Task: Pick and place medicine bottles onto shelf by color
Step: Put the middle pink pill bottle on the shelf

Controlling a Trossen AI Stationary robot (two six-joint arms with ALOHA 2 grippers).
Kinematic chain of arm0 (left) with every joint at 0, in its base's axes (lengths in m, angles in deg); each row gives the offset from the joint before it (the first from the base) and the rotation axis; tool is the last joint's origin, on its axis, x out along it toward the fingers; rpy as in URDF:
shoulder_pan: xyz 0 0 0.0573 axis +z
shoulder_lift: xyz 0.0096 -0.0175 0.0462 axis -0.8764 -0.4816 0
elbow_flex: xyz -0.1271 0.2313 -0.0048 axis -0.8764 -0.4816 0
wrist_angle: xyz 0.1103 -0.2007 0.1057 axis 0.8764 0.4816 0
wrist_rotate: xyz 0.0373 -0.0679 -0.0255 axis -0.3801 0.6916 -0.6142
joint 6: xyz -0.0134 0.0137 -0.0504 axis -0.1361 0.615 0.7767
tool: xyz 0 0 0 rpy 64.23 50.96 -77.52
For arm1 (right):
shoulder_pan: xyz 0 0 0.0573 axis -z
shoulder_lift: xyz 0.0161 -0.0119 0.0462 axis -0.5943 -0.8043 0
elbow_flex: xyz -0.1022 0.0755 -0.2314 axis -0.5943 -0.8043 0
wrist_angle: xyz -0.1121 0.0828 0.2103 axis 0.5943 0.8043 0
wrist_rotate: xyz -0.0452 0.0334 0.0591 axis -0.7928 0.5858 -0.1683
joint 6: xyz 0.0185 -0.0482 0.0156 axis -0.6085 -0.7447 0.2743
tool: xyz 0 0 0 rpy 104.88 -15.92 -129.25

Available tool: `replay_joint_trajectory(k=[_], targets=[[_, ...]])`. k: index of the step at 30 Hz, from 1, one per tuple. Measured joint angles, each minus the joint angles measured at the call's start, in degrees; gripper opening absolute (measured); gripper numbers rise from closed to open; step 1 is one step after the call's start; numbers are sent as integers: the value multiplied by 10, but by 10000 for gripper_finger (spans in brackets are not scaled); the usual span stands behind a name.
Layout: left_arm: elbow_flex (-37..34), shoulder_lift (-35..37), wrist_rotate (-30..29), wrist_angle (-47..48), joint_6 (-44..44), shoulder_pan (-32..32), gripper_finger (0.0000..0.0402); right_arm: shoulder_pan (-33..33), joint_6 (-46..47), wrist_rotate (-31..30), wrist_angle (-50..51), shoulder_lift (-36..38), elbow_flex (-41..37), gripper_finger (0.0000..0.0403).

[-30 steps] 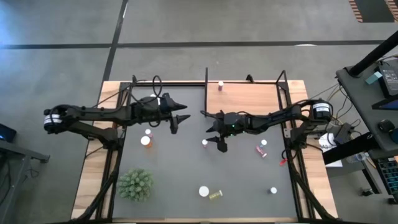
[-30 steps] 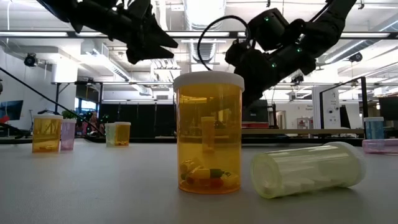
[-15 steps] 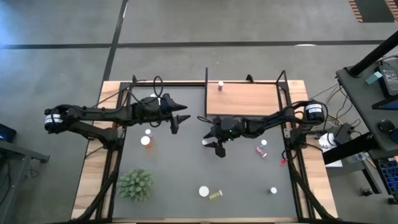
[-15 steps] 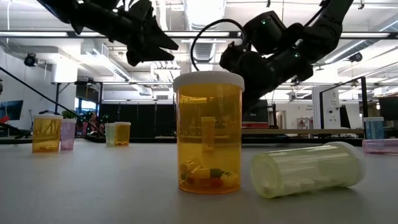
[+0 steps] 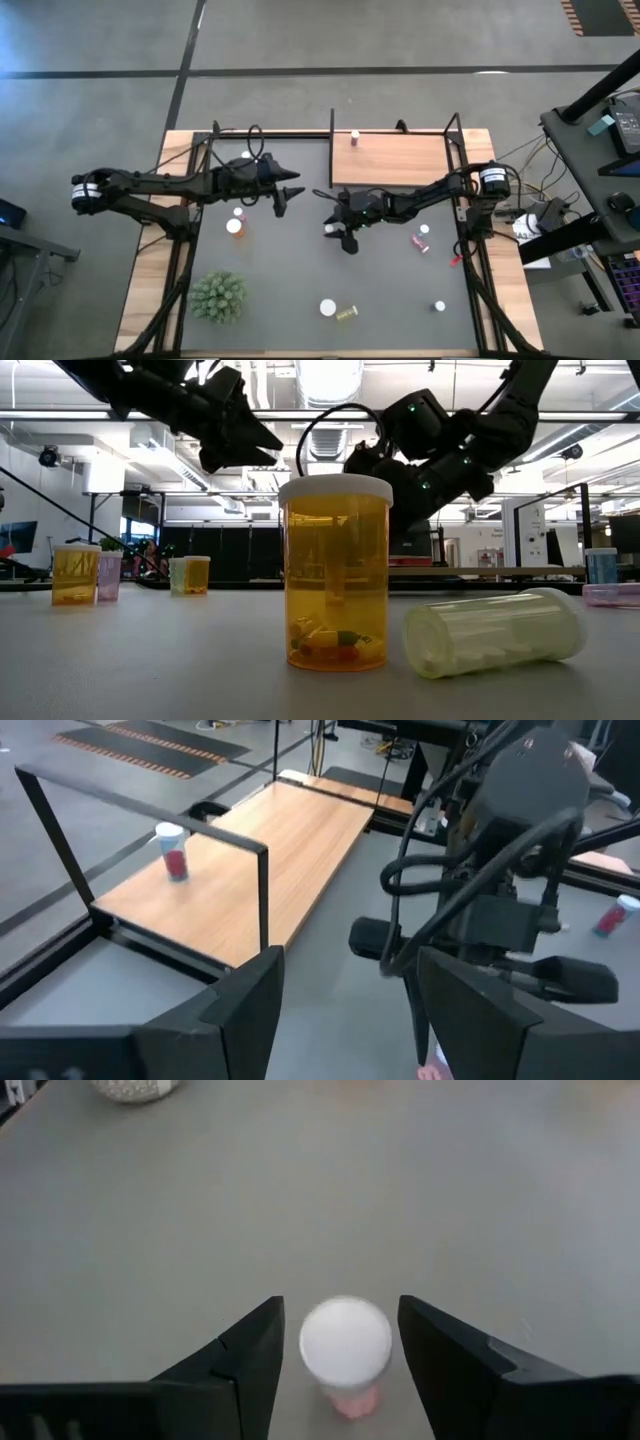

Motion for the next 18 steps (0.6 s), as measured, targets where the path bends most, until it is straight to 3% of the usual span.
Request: replay_joint_trajectory(k=[11, 18], targets=[[-3, 1, 0, -1, 12, 0, 214, 0, 1, -3, 9, 1, 0, 102], [-2, 1, 0, -2, 12, 0, 214, 1, 1, -3, 46, 28, -1, 112]])
